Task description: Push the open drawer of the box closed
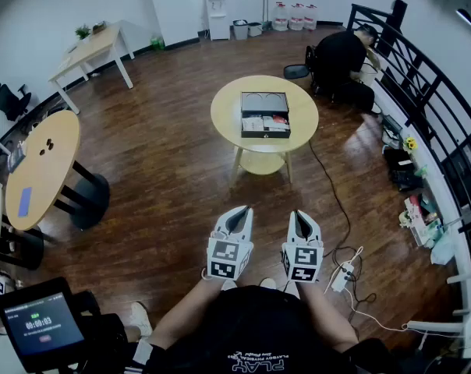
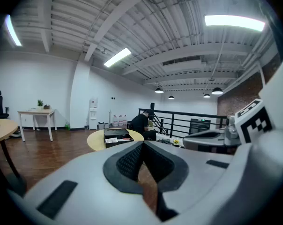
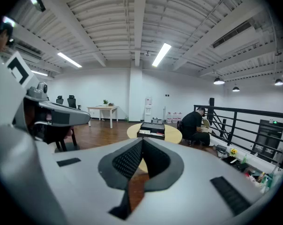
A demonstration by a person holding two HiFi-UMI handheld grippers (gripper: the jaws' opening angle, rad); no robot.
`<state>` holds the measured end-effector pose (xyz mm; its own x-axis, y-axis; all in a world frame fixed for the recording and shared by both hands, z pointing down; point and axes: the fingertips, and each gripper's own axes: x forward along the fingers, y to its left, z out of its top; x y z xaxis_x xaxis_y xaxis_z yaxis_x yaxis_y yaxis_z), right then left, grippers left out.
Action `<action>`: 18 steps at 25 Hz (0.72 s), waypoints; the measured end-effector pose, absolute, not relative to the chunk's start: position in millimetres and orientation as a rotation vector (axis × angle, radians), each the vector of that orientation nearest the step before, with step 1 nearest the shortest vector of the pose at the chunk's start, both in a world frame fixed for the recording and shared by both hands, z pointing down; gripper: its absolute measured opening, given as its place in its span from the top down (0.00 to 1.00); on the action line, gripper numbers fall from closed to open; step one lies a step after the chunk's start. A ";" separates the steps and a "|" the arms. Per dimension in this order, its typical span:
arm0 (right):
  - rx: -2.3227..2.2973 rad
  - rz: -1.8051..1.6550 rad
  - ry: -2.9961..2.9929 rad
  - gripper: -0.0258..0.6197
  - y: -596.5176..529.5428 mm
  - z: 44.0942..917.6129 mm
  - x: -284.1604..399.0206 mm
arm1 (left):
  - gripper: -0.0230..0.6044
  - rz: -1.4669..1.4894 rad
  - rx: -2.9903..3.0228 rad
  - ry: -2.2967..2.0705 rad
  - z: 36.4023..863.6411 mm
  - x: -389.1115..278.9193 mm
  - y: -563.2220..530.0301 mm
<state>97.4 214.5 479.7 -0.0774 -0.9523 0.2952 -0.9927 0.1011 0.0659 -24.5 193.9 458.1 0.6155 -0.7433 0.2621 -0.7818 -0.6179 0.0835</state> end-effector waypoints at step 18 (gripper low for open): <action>1.907 0.246 -2.127 0.95 213.4 484.1 72.3 | 0.97 0.323 2.701 -1.277 456.4 -42.0 190.1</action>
